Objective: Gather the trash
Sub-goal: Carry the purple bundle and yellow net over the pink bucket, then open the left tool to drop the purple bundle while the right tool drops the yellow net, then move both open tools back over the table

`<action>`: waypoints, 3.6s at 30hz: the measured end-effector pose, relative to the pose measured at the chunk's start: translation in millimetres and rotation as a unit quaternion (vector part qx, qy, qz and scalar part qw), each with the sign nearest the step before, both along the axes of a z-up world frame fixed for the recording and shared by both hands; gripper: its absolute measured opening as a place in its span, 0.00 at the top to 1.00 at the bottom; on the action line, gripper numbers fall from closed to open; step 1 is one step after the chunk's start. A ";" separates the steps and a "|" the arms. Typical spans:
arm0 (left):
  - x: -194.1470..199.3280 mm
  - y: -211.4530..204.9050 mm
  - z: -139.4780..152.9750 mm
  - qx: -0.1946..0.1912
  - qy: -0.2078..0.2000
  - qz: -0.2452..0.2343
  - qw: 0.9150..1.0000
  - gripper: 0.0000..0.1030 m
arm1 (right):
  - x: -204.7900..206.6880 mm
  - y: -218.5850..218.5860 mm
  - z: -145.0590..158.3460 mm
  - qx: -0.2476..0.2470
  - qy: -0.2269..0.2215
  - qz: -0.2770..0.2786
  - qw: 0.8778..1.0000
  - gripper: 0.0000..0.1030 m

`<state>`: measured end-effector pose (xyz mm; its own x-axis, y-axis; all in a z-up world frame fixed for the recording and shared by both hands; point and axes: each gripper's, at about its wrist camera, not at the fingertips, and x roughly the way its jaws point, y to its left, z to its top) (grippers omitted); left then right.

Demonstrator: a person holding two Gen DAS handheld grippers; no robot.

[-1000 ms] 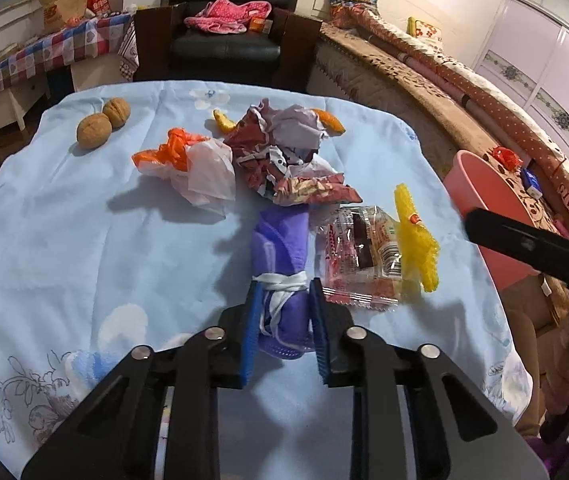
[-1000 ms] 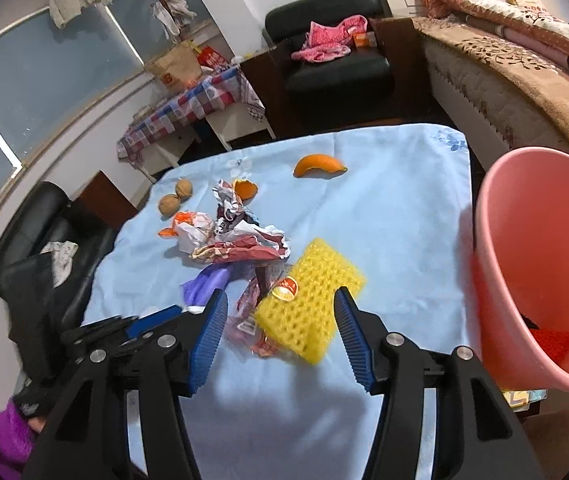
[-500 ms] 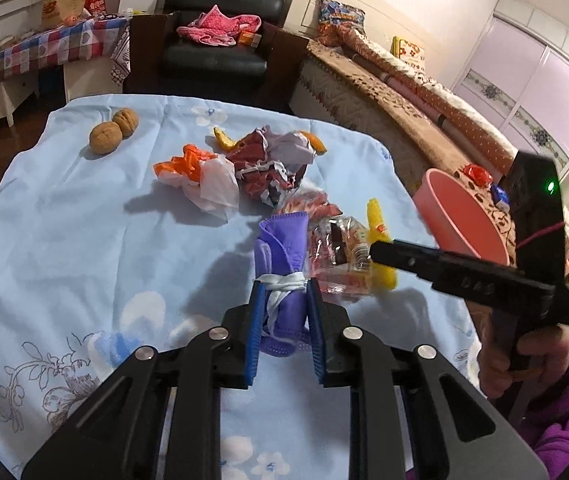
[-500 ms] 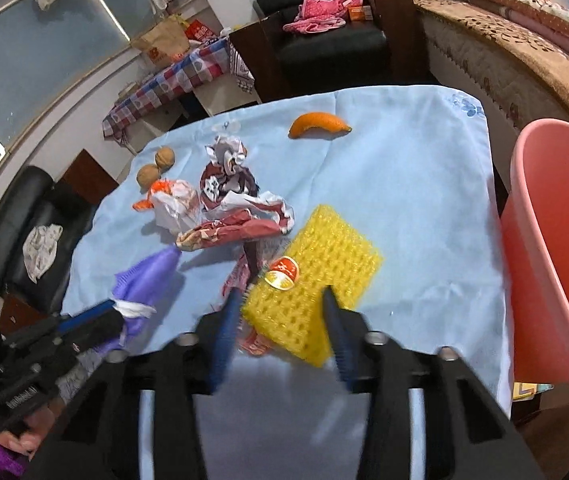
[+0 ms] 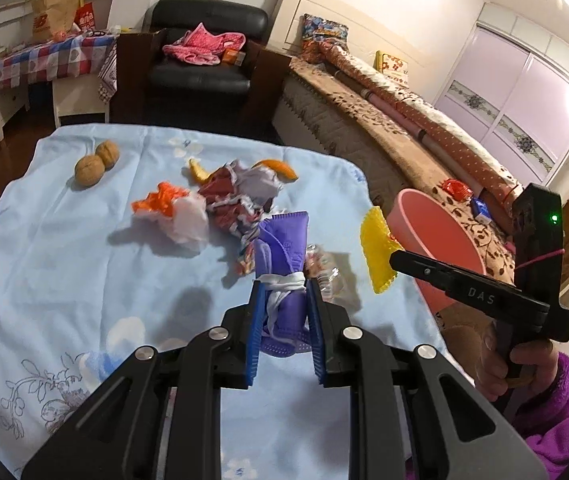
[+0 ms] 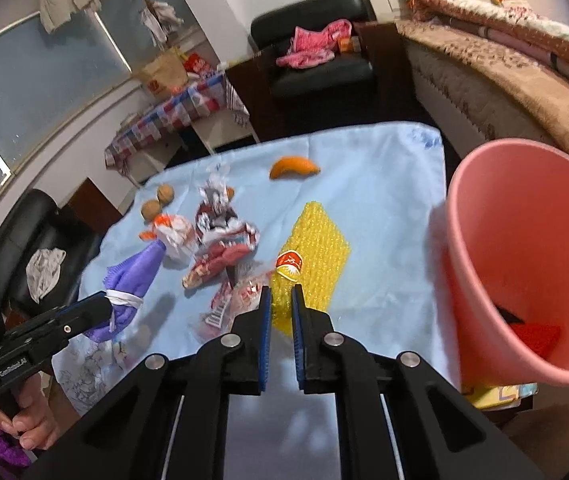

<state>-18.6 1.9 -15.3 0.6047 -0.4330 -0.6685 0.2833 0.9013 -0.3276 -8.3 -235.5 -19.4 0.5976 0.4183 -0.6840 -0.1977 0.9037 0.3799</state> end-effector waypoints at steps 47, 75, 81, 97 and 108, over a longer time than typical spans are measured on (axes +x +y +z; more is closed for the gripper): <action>42.1 -210.1 45.7 0.011 -0.034 -0.155 0.987 0.80 | -25.3 -160.7 20.1 0.033 -0.066 -0.171 0.983 0.91; 63.8 -256.9 -1.0 0.065 0.008 -0.164 0.984 0.80 | -21.9 -190.5 -17.4 0.055 -0.031 -0.190 0.980 0.90; 69.0 -256.8 -7.6 0.063 0.030 -0.166 0.984 0.77 | -20.9 -191.4 -20.7 0.054 -0.026 -0.197 0.979 0.90; 63.6 -242.4 -1.4 0.055 0.026 -0.159 0.985 0.62 | -23.5 -192.6 -22.1 0.055 -0.026 -0.211 0.976 0.58; 60.8 -200.2 8.0 0.043 0.025 -0.117 0.992 0.62 | -27.9 -180.8 -11.2 0.050 -0.034 -0.201 0.978 0.57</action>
<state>42.2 -198.3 -7.4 0.4605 -0.4974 -0.7352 0.4729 0.8384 -0.2710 -36.2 -416.3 -30.6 0.7707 0.2025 -0.6041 0.1380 0.8726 0.4685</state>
